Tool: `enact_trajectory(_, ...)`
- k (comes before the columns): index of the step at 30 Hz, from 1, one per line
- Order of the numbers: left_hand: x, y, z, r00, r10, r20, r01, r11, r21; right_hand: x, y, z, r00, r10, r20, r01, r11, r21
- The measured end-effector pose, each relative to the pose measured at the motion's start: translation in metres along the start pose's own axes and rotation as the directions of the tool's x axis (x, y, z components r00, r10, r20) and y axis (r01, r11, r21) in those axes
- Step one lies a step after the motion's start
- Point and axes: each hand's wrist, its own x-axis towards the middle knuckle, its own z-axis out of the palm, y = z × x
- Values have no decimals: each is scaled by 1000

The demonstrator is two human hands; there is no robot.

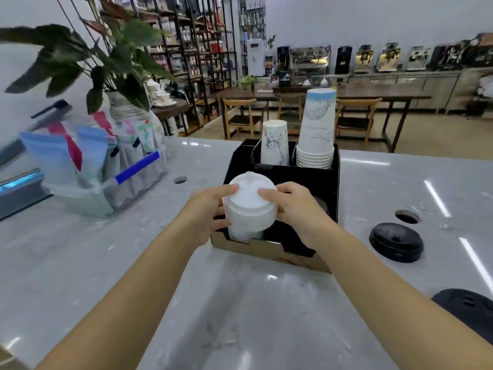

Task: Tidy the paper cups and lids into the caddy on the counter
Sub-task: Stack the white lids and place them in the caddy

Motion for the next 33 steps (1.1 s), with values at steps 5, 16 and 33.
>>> enact_trajectory(5, 43, 20, -23, 997, -47, 61, 39, 991, 127, 47, -3, 26, 998, 6, -69, -5, 1000, 10)
enact_trajectory(16, 94, -6, -22, 997, 45, 66, -63, 949, 309, 73, 21, 43, 972, 31, -232, -138, 875, -463)
enact_trajectory(33, 107, -37, -20, 855, 508, 101, -333, 389, 859, 78, 25, 57, 965, -66, -254, -181, 536, -824)
